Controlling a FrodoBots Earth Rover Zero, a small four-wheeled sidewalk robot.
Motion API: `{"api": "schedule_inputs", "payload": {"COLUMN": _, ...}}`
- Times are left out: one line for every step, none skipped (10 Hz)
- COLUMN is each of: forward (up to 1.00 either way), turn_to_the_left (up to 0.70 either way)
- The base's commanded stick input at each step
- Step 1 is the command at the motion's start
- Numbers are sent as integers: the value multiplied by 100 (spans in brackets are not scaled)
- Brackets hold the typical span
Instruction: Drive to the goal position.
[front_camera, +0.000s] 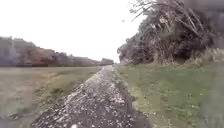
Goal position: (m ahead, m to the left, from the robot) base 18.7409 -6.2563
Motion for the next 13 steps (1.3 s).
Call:
{"api": "schedule_inputs", "payload": {"forward": 100, "turn_to_the_left": 0}}
{"api": "schedule_inputs", "payload": {"forward": 100, "turn_to_the_left": 0}}
{"api": "schedule_inputs", "payload": {"forward": 100, "turn_to_the_left": 0}}
{"api": "schedule_inputs", "payload": {"forward": 100, "turn_to_the_left": 0}}
{"api": "schedule_inputs", "payload": {"forward": 100, "turn_to_the_left": 0}}
{"api": "schedule_inputs", "payload": {"forward": 100, "turn_to_the_left": 0}}
{"api": "schedule_inputs", "payload": {"forward": 100, "turn_to_the_left": 0}}
{"api": "schedule_inputs", "payload": {"forward": 100, "turn_to_the_left": -1}}
{"api": "schedule_inputs", "payload": {"forward": 100, "turn_to_the_left": -2}}
{"api": "schedule_inputs", "payload": {"forward": 100, "turn_to_the_left": -6}}
{"api": "schedule_inputs", "payload": {"forward": 100, "turn_to_the_left": -19}}
{"api": "schedule_inputs", "payload": {"forward": 100, "turn_to_the_left": -40}}
{"api": "schedule_inputs", "payload": {"forward": 100, "turn_to_the_left": -37}}
